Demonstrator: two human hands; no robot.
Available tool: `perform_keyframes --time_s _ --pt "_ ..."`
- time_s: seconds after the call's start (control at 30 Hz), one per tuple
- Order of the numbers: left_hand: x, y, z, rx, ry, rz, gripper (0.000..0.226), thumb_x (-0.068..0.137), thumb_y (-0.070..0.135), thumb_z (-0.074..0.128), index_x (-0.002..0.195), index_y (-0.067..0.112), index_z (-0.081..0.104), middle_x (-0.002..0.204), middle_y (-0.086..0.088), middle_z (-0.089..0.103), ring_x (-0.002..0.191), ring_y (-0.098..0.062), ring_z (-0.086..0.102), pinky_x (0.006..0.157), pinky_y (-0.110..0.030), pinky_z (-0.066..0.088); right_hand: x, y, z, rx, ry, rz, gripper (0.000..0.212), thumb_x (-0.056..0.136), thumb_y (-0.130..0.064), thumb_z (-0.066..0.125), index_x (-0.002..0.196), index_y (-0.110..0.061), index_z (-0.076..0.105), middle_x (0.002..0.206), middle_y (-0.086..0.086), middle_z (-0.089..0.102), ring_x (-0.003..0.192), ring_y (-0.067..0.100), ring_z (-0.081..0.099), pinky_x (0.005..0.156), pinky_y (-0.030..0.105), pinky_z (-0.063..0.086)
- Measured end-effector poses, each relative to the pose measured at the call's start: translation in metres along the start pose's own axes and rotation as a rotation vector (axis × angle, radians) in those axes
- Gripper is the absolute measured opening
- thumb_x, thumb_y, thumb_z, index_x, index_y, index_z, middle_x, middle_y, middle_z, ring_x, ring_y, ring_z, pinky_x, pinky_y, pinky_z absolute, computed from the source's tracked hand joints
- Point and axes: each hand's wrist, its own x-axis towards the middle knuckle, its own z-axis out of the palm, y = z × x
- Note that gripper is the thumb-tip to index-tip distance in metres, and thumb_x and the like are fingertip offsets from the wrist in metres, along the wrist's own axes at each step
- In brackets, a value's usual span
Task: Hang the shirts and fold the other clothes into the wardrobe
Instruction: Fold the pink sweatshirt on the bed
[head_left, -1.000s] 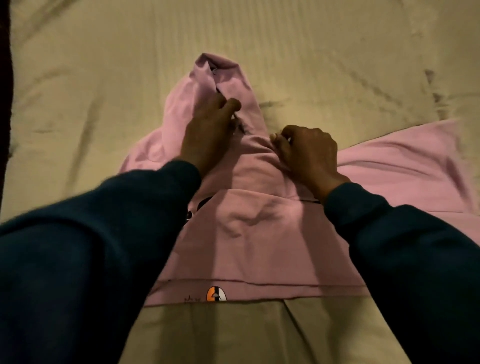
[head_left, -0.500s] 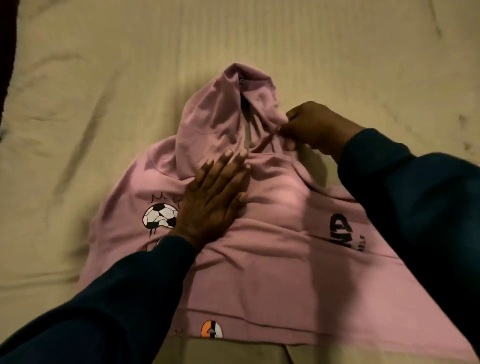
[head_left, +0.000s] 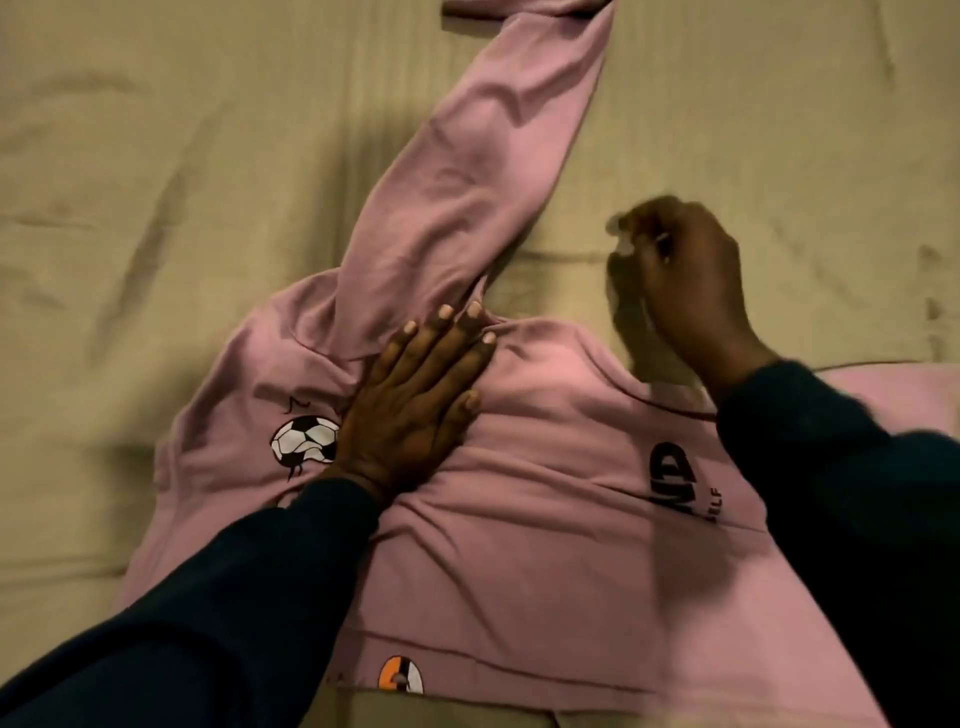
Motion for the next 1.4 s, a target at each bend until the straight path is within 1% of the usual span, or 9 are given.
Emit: perform_keyframes --time_s 0.17,0.3,0.5,0.63,0.8,0.97,1.1,1.23,1.4 --pt "0.009 0.010 -0.011 0.008 -0.036 -0.091 0.044 0.102 0.036 0.041 0.143 0.024 0.053 0.158 0.000 0.038 0.145 -0.022 0.035 0.116 -0.039 0.025 -0.077 0.031 -0.007 -0.023 -0.048 0.030 0.017 0.095 -0.016 0.055 0.106 -0.018 0.067 0.099 0.005 0.063 0.089 0.024 0.063 0.080 0.038 0.050" --pt "0.030 0.034 -0.025 -0.058 -0.013 -0.151 0.029 0.099 0.030 0.053 0.123 0.018 0.062 0.143 -0.004 0.052 0.127 -0.028 0.048 0.105 -0.043 0.033 -0.094 0.037 -0.023 0.003 -0.072 0.000 0.018 0.099 -0.030 0.055 0.102 -0.016 0.066 0.094 -0.006 0.057 0.091 0.018 0.057 0.076 0.030 0.041" --pt "0.050 0.078 -0.017 -0.050 -0.021 -0.126 0.039 0.092 0.024 0.058 0.130 0.013 0.057 0.130 -0.006 0.057 0.120 -0.029 0.050 0.102 -0.040 0.036 -0.103 0.055 -0.031 -0.123 -0.269 -0.176 0.045 0.086 -0.056 0.064 0.109 -0.018 0.064 0.102 0.001 0.059 0.095 0.021 0.053 0.080 0.039 0.044" --pt "0.057 0.079 -0.014 -0.045 0.000 -0.182 0.050 0.087 0.025 0.064 0.134 0.012 0.056 0.122 -0.008 0.062 0.109 -0.031 0.052 0.090 -0.042 0.037 -0.106 0.068 -0.039 -0.176 -0.264 -0.208 0.036 0.084 -0.040 0.076 0.110 -0.018 0.066 0.106 0.004 0.062 0.098 0.027 0.056 0.083 0.042 0.045" --pt "0.064 0.068 -0.020 0.100 -0.045 -0.201 0.020 0.078 0.020 0.066 0.097 0.016 0.069 0.089 -0.013 0.063 0.079 -0.039 0.059 0.067 -0.045 0.038 -0.107 0.095 -0.082 -0.251 -0.272 -0.125 0.034 0.082 -0.037 0.079 0.106 -0.017 0.067 0.093 0.002 0.062 0.091 0.030 0.056 0.073 0.036 0.038" --pt "0.077 0.078 -0.031 0.070 0.105 -0.433 0.026 0.080 0.011 0.060 0.105 0.013 0.068 0.106 -0.018 0.058 0.096 -0.041 0.053 0.073 -0.046 0.037 -0.105 0.139 -0.128 -0.581 -0.155 -0.098 0.027 0.092 -0.025 0.067 0.118 -0.019 0.069 0.117 0.013 0.064 0.105 0.040 0.050 0.078 0.040 0.032" --pt "0.091 0.095 -0.016 -0.023 -0.039 -0.120 0.034 0.081 0.019 0.068 0.115 0.014 0.065 0.115 -0.012 0.062 0.105 -0.037 0.056 0.082 -0.043 0.039 -0.096 0.162 -0.144 -0.688 -0.125 -0.066 0.034 0.096 -0.016 0.054 0.129 -0.022 0.060 0.136 0.009 0.056 0.123 0.036 0.044 0.089 0.042 0.029" --pt "0.105 0.111 -0.002 -0.062 -0.097 -0.101 0.030 0.085 0.021 0.074 0.113 0.011 0.069 0.098 -0.015 0.064 0.093 -0.039 0.059 0.075 -0.042 0.038 -0.083 0.162 -0.152 -0.759 -0.281 -0.002 0.046 0.089 -0.029 0.067 0.131 -0.019 0.052 0.127 0.017 0.056 0.121 0.037 0.041 0.094 0.042 0.026" --pt "0.114 0.119 -0.001 -0.094 0.056 -0.251 0.016 0.090 0.014 0.059 0.100 0.005 0.067 0.100 -0.019 0.057 0.092 -0.038 0.055 0.074 -0.044 0.040 -0.081 0.164 -0.164 -0.850 -0.081 -0.015 0.034 0.086 -0.028 0.071 0.114 -0.009 0.066 0.109 0.023 0.058 0.110 0.040 0.042 0.086 0.043 0.028"
